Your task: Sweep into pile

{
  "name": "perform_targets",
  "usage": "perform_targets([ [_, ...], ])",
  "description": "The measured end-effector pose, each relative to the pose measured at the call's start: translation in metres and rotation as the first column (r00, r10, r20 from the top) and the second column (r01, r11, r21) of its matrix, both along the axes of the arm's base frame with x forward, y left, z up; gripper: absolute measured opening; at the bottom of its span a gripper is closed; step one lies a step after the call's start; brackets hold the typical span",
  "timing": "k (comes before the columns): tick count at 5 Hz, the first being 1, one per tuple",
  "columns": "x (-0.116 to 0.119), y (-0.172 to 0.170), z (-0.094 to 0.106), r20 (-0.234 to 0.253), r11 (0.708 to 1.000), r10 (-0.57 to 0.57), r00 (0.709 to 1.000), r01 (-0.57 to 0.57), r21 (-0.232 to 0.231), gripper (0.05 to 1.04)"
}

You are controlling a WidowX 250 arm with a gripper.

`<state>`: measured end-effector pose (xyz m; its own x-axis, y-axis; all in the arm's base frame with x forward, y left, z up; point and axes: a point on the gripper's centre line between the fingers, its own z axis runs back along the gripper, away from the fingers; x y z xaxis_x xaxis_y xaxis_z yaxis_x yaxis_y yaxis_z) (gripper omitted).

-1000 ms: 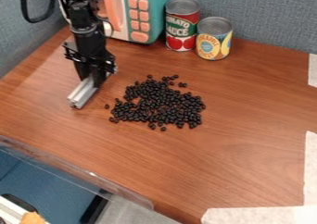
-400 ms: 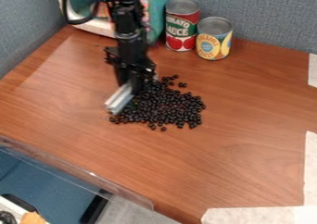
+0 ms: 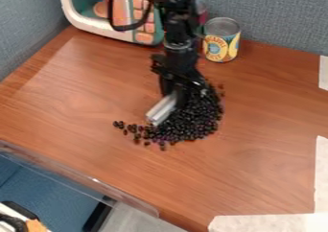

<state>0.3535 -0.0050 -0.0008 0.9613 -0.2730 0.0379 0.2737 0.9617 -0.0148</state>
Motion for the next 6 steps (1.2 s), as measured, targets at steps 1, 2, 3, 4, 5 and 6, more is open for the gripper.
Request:
perform_targets([
  [1, 0.001, -0.018, 0.001, 0.006, 1.000, -0.028, 1.000, 0.028, -0.002, 0.366],
  [2, 0.003, -0.028, 0.002, 0.009, 0.999, -0.032, 0.999, 0.032, -0.011, 0.366],
  [3, 0.003, -0.031, 0.003, 0.004, 0.999, -0.018, 1.000, 0.018, -0.026, 0.366],
  [4, 0.007, -0.034, 0.007, 0.010, 0.999, -0.021, 1.000, 0.021, -0.037, 0.366],
  [5, 0.010, -0.033, 0.013, 0.007, 0.998, -0.033, 0.999, 0.033, -0.050, 0.366],
  [6, 0.012, -0.008, 0.023, 0.020, 0.997, 0.007, 1.000, -0.005, -0.071, 0.366],
])
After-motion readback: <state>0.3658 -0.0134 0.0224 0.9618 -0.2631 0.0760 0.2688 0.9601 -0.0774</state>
